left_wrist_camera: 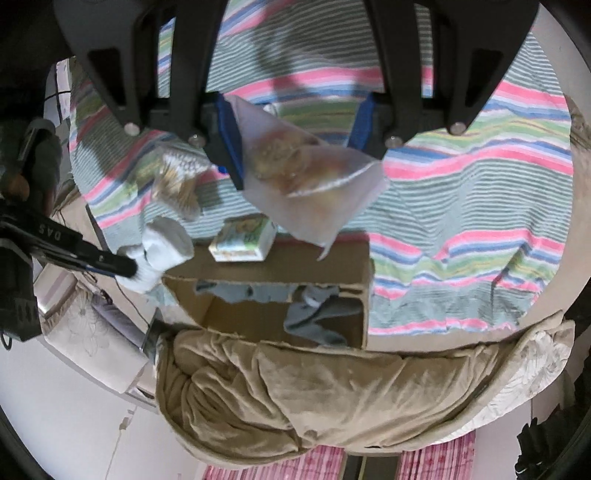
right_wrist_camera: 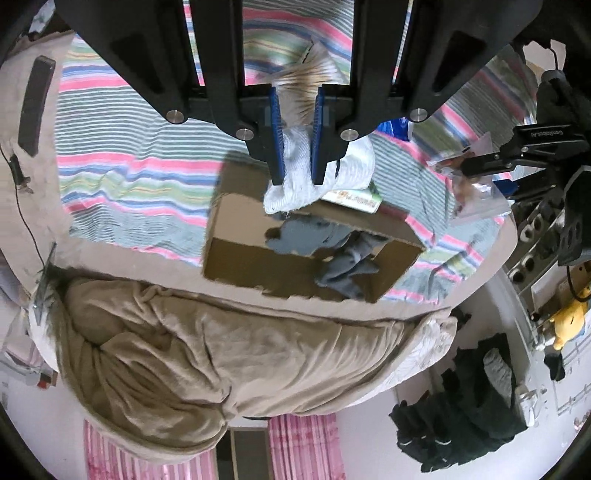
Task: Organize objects
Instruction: 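Carry the bag with left tool while right tool drops socks into box, then lower the plastic food bag into the box and open the left tool, then withdraw both tools from the box toward the remaining items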
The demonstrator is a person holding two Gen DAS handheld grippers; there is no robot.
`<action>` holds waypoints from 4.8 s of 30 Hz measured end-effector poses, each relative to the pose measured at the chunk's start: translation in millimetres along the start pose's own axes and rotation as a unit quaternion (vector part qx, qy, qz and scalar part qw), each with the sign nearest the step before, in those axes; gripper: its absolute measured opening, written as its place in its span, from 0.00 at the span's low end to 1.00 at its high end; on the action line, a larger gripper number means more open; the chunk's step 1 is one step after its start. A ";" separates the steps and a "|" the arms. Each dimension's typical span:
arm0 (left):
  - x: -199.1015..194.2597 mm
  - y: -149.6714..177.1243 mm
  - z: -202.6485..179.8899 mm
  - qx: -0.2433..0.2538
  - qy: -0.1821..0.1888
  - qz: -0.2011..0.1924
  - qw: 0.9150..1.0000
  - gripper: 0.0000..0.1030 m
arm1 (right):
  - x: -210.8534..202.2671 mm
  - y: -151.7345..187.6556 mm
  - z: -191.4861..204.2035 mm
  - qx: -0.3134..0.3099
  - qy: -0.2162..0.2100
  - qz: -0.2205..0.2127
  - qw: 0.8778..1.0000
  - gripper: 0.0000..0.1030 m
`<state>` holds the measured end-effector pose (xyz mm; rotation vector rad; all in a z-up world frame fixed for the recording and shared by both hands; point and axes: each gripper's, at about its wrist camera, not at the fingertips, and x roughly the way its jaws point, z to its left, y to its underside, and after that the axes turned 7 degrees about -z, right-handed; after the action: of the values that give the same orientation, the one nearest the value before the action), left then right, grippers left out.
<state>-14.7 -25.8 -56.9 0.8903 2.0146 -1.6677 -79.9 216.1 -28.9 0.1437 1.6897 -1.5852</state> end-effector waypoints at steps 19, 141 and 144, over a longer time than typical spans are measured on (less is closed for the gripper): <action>-9.0 -38.0 -6.3 0.007 0.009 -0.042 0.999 0.51 | -3.9 -34.0 -35.6 0.016 0.033 -0.037 0.999 0.14; 33.8 -47.1 -37.4 -0.040 -0.017 -0.026 0.999 0.90 | 3.5 5.0 -26.8 0.061 0.050 -0.011 0.997 0.64; 33.6 -36.8 -33.9 -0.044 -0.023 -0.019 0.999 0.90 | 4.5 10.5 -24.4 0.061 0.048 -0.005 0.997 0.64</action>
<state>-60.5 11.2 -44.1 0.7806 2.0689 -1.5919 -88.2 237.9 -42.5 0.2776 1.6684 -1.7124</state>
